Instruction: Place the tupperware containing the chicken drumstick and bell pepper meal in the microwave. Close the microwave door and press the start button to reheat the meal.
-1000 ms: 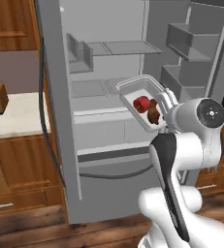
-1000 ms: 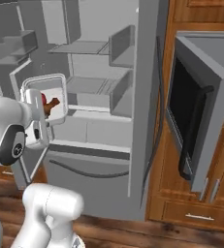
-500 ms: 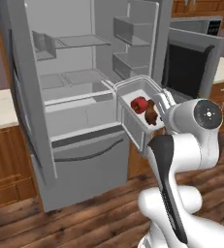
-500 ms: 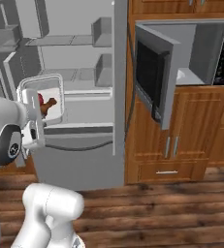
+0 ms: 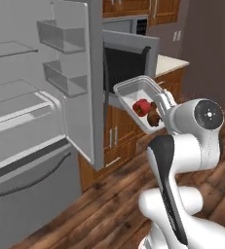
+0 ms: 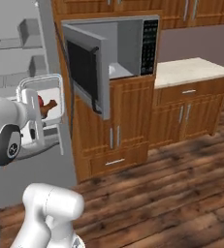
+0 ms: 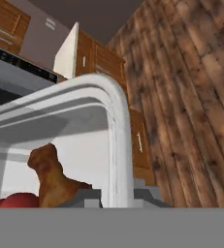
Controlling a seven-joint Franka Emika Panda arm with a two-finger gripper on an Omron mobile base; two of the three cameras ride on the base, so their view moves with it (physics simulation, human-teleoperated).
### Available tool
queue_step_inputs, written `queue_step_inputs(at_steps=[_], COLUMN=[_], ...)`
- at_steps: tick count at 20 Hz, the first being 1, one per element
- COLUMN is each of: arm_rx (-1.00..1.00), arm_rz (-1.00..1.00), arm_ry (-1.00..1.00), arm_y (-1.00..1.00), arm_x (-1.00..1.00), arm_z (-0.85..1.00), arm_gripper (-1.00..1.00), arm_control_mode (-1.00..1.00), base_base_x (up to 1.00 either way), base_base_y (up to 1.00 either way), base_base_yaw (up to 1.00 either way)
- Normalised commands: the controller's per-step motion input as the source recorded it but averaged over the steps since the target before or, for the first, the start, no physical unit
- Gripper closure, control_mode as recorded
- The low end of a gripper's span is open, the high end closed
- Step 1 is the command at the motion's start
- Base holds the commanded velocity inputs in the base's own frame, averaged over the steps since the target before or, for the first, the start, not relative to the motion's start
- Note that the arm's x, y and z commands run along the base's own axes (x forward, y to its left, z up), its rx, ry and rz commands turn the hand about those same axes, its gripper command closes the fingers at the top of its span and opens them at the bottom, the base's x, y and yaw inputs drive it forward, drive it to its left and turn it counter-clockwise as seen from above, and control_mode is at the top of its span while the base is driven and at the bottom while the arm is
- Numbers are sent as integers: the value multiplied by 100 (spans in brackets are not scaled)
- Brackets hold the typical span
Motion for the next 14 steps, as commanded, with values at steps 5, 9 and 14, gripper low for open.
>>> queue_step_inputs(at_steps=[5, 9, 14], arm_rx=[0, 0, 0], arm_rz=[0, 0, 0], arm_ry=[0, 0, 0], arm_y=[0, 0, 0], arm_x=[0, 0, 0], arm_z=[0, 0, 0], arm_gripper=[100, 100, 100], arm_control_mode=[100, 100, 100], base_base_x=[12, 1, 29], base_base_y=[-74, -74, -49], base_base_yaw=[-50, -51, -41])
